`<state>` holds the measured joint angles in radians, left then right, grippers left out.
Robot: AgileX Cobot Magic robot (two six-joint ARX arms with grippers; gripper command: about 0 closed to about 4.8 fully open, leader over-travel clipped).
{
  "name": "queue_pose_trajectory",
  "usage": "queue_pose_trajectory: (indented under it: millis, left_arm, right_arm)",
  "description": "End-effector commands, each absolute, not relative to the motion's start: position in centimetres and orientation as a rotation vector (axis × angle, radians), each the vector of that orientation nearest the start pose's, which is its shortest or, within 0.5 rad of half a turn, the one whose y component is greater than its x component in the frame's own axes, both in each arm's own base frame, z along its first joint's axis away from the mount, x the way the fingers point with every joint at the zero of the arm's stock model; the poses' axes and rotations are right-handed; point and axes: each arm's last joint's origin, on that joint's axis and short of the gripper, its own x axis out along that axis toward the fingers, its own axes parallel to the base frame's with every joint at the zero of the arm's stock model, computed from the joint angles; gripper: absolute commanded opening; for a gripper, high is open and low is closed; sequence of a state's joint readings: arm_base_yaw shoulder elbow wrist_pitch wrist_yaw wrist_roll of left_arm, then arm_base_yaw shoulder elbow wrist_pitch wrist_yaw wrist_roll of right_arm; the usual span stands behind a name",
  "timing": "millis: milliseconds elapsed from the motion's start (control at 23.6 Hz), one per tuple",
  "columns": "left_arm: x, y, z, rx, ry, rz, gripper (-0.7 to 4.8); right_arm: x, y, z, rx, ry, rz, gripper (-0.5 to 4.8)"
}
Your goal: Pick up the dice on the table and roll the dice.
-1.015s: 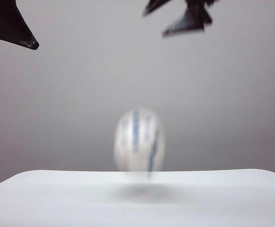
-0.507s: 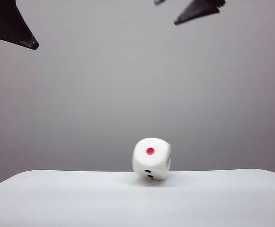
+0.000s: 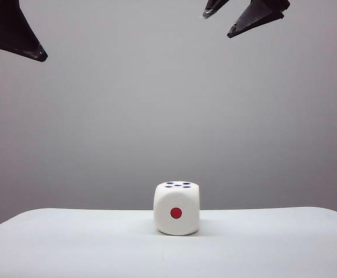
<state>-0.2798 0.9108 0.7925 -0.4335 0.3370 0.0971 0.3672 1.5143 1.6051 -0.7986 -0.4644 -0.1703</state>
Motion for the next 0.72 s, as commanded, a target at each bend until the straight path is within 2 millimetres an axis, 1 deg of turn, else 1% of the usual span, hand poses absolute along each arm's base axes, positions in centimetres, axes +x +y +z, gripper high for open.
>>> queue_pose_trajectory:
  millis: [42, 169, 211, 254, 296, 381, 423, 507, 550, 592, 719]
  left_arm:
    - [17.9, -6.1, 29.4, 0.076, 0.528, -0.627, -0.05]
    - [17.9, -6.1, 29.4, 0.094, 0.522, -0.630, -0.05]
    - [17.9, -6.1, 29.4, 0.104, 0.518, -0.630, -0.05]
    - [17.9, -6.1, 29.4, 0.105, 0.518, -0.625, -0.05]
    - [17.9, -6.1, 29.4, 0.109, 0.519, -0.611, -0.05]
    - [18.0, -5.9, 29.3, 0.120, 0.526, -0.567, -0.05]
    - [18.0, -5.8, 29.3, 0.131, 0.535, -0.532, -0.05]
    - [18.0, -5.5, 29.1, 0.162, 0.554, -0.433, -0.05]
    - [17.9, -5.4, 29.1, 0.173, 0.561, -0.397, -0.05]
    - [17.8, -5.4, 29.1, 0.174, 0.567, -0.394, -0.05]
    - [17.8, -5.3, 28.9, 0.176, 0.582, -0.394, -0.05]
  right_arm:
    - [28.7, 12.4, 39.3, -0.120, 0.633, 0.860, 3.55]
    - [28.5, 12.3, 39.1, -0.118, 0.663, 0.859, 3.54]
    - [28.5, 12.3, 39.0, -0.118, 0.676, 0.857, 3.33]
    - [28.4, 12.3, 38.9, -0.117, 0.689, 0.857, 2.81]
    - [28.0, 12.1, 39.0, -0.117, 0.704, 0.855, 1.99]
    - [27.3, 11.9, 39.4, -0.129, 0.704, 0.857, 0.67]
    - [26.8, 11.6, 39.6, -0.132, 0.693, 0.851, 0.22]
    - [25.3, 10.8, 40.1, -0.164, 0.662, 0.764, 0.13]
    - [24.6, 10.3, 40.0, -0.182, 0.671, 0.665, -0.08]
    - [24.0, 9.8, 39.4, -0.208, 0.693, 0.586, -0.08]
    - [23.3, 9.4, 38.0, -0.219, 0.736, 0.563, -0.08]
